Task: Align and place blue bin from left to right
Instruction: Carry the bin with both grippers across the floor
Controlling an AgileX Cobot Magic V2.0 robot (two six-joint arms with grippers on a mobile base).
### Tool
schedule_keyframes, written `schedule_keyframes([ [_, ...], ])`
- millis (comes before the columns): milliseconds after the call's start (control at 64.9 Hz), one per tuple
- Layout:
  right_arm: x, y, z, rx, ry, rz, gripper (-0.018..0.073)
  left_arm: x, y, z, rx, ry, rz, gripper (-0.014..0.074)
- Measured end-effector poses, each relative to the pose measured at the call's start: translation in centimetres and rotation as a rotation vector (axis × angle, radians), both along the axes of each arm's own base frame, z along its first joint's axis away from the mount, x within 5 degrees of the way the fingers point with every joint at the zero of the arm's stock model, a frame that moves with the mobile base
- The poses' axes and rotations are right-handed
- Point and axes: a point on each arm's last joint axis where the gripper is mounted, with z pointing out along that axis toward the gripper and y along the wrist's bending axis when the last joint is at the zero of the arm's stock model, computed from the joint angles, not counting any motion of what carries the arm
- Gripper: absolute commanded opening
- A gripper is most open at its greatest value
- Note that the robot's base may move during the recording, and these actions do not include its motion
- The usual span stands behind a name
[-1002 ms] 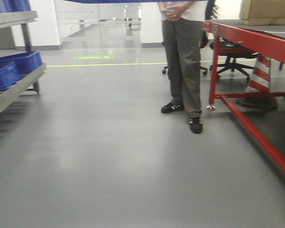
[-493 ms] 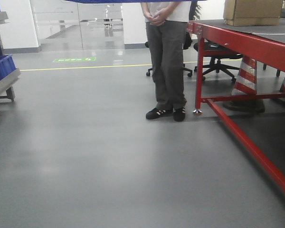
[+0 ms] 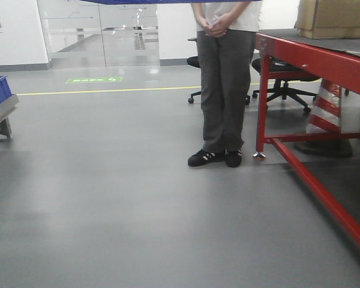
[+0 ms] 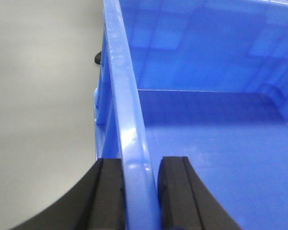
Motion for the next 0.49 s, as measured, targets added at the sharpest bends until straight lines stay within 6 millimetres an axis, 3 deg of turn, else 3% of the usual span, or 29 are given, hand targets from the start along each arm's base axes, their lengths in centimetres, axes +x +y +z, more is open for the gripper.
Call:
schedule_keyframes([
  [493,0.02,0.00,-0.05,0.000,0.002,0.000,-0.0070,0.01,0.00,0.02,-0.001,-0.002,0.000,-0.0111],
])
